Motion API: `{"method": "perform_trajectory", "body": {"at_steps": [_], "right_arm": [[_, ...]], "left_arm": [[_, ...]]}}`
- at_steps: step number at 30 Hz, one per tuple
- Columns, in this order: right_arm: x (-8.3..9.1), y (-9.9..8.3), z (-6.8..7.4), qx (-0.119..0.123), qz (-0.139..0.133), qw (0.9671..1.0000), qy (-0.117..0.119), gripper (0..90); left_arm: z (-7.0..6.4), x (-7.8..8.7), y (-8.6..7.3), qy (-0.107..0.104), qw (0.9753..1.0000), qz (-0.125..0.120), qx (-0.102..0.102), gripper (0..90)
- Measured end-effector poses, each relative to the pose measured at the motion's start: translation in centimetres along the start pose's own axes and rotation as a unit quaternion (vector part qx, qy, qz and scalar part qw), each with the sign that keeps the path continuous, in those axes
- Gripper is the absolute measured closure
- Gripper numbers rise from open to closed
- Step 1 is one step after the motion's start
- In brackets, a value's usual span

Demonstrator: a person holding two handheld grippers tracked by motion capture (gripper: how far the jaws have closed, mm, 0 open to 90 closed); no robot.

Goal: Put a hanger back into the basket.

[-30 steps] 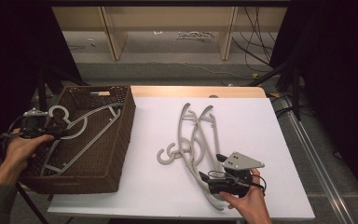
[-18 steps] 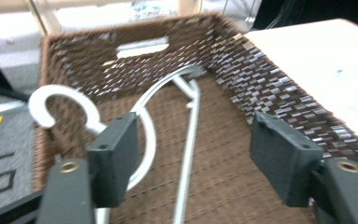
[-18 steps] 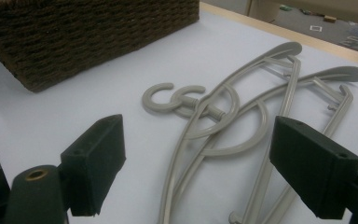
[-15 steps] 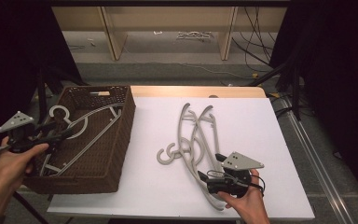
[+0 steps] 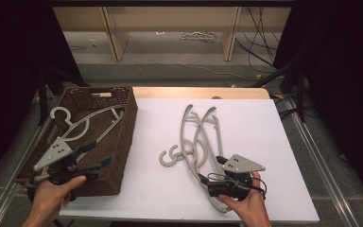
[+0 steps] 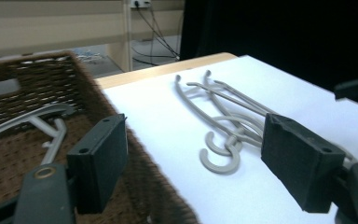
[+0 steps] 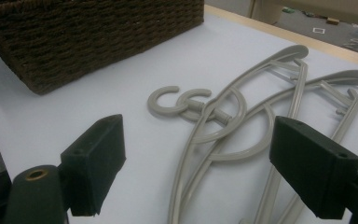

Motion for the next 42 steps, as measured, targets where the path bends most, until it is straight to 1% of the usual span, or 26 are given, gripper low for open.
{"method": "perform_trajectory", "body": {"at_steps": [2,3,4,5,7,8,9,11,12,14,15,16,17,19,20,24,26,28,30,31,34,35,36,37,38,42], "right_arm": [[-0.1,0.0,0.0,-0.002,0.000,1.0000,0.002,19.4],[-0.2,-0.1,0.0,-0.002,-0.002,1.0000,0.003,19.4],[-0.2,-0.1,-0.1,-0.003,-0.001,1.0000,0.002,19.3],[-0.2,-0.1,-0.1,-0.003,-0.001,1.0000,0.002,19.3],[-0.3,-0.2,-0.1,-0.003,-0.003,1.0000,0.005,19.4],[-0.3,-0.2,-0.1,-0.003,-0.003,1.0000,0.003,19.3],[-0.3,-0.2,-0.1,-0.003,-0.003,1.0000,0.003,19.3],[-0.3,-0.2,-0.2,-0.003,-0.005,1.0000,0.004,19.3],[-0.3,-0.2,-0.2,-0.002,-0.006,1.0000,0.004,19.3],[-0.4,-0.2,-0.2,-0.001,-0.005,1.0000,0.005,19.4],[-0.4,-0.3,-0.2,-0.002,-0.005,1.0000,0.005,19.4],[-0.5,-0.3,-0.2,-0.003,-0.005,1.0000,0.008,19.3],[-0.5,-0.4,-0.2,-0.001,-0.005,1.0000,0.006,19.3],[-0.5,-0.4,-0.2,-0.001,-0.004,1.0000,0.006,19.3],[-0.5,-0.4,-0.1,-0.002,-0.006,1.0000,0.005,19.3],[-0.5,-0.4,-0.2,-0.003,-0.009,0.9999,0.009,19.3],[-0.5,-0.4,-0.2,-0.004,-0.009,0.9999,0.008,19.3],[-0.5,-0.4,-0.2,-0.005,-0.009,0.9999,0.007,19.3],[-0.6,-0.4,-0.2,-0.006,-0.008,0.9999,0.009,19.3],[-0.7,-0.4,-0.1,-0.007,-0.012,0.9999,0.008,19.3],[-0.7,-0.4,0.0,-0.001,-0.006,0.9999,0.010,19.3],[-0.9,-0.4,0.1,-0.003,-0.009,0.9999,0.013,19.3],[-0.8,-0.4,0.1,0.000,-0.004,0.9999,0.010,19.3],[-0.9,-0.3,0.1,-0.001,-0.006,0.9999,0.012,19.3],[-1.0,-0.3,0.1,0.000,-0.003,0.9999,0.015,19.2],[-1.4,-0.2,0.1,0.004,0.002,0.9999,0.012,19.2]], "left_arm": [[-0.8,-0.7,-0.5,-0.013,0.9999,-0.007,0.001,22.5],[-1.3,-1.1,-0.9,-0.016,0.9997,-0.018,0.000,22.3],[-1.5,-1.3,-1.1,-0.019,0.9995,-0.024,-0.001,22.1],[-1.8,-1.4,-1.3,-0.024,0.9995,-0.022,-0.005,22.1],[-2.3,-1.6,-1.9,-0.030,0.9990,-0.031,-0.010,21.7],[-2.5,-1.6,-2.2,-0.030,0.9991,-0.028,-0.012,21.6],[-2.8,-1.8,-2.6,-0.039,0.9987,-0.029,-0.016,21.3],[-3.4,-2.0,-3.2,-0.043,0.9985,-0.023,-0.026,21.1],[-3.6,-2.3,-3.5,-0.048,0.9982,-0.019,-0.030,21.1],[-4.1,-2.6,-3.9,-0.052,0.9981,-0.014,-0.029,21.1],[-4.2,-2.7,-4.0,-0.056,0.9978,-0.013,-0.032,21.1],[-4.4,-2.7,-4.0,-0.058,0.9975,-0.019,-0.034,20.7],[-4.5,-2.7,-4.1,-0.058,0.9974,-0.023,-0.035,20.7],[-4.7,-2.7,-4.1,-0.058,0.9975,-0.031,-0.025,20.7],[-4.8,-2.8,-4.1,-0.057,0.9975,-0.034,-0.024,20.7],[-4.8,-2.8,-4.2,-0.053,0.9975,-0.037,-0.028,20.6],[-4.7,-2.9,-4.2,-0.047,0.9976,-0.039,-0.034,20.6],[-4.6,-2.8,-4.2,-0.046,0.9974,-0.042,-0.035,20.9],[-4.6,-2.8,-4.2,-0.046,0.9973,-0.042,-0.037,21.0],[-4.7,-2.8,-4.2,-0.047,0.9973,-0.041,-0.040,21.0],[-4.7,-2.8,-4.3,-0.046,0.9972,-0.042,-0.042,21.0],[-4.7,-2.8,-4.3,-0.048,0.9971,-0.042,-0.043,21.0],[-4.7,-2.8,-4.3,-0.048,0.9970,-0.041,-0.045,21.1],[-4.7,-2.8,-4.3,-0.048,0.9969,-0.041,-0.046,21.2],[-4.7,-2.8,-4.3,-0.049,0.9969,-0.041,-0.046,21.1],[-4.8,-2.8,-4.3,-0.048,0.9970,-0.040,-0.046,21.0]]}}
Point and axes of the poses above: each handheld gripper's, and its own axes: x roughly backward along the jaws, y roughly out of its top, z roughly to its left, the point moved 3 cm from there along -x, roughly forward along the jaws, and after that the axes turned 1 degree about z, right-handed, at the moved point
